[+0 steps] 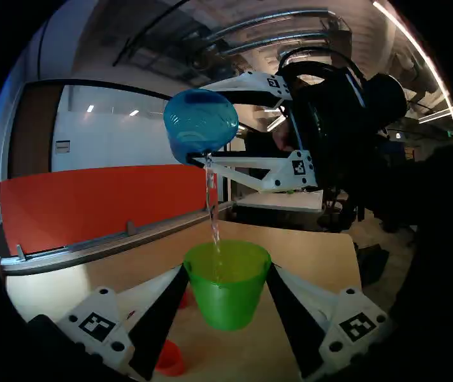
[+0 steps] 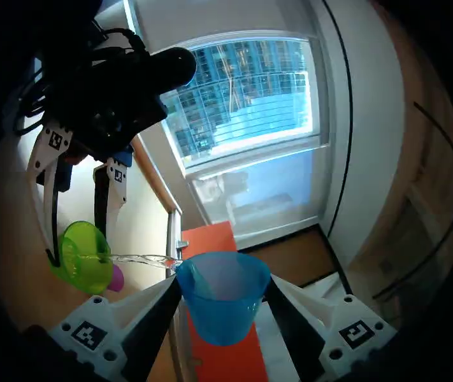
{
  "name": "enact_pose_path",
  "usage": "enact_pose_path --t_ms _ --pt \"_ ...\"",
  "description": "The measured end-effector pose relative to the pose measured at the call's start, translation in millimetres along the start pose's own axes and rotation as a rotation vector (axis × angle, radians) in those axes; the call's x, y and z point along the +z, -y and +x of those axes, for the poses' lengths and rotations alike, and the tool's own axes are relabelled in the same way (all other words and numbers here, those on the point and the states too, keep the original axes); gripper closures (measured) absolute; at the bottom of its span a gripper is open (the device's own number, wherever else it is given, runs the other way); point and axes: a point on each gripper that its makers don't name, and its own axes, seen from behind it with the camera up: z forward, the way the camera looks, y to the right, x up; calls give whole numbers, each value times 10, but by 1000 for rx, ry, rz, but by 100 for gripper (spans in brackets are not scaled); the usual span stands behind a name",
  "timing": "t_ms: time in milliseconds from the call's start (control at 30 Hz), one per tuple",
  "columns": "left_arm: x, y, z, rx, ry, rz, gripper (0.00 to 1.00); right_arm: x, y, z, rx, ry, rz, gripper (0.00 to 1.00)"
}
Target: Pour water
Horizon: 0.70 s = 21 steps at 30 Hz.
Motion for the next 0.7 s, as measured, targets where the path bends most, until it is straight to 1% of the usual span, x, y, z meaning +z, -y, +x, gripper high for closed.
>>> enact_pose_path --t_ms 367,700 --pt "8 30 -10 -3 0 7 14 -2 -24 11 -39 5 -2 9" --pt "0 30 -4 -5 -1 6 14 20 -50 28 -79 7 -7 9"
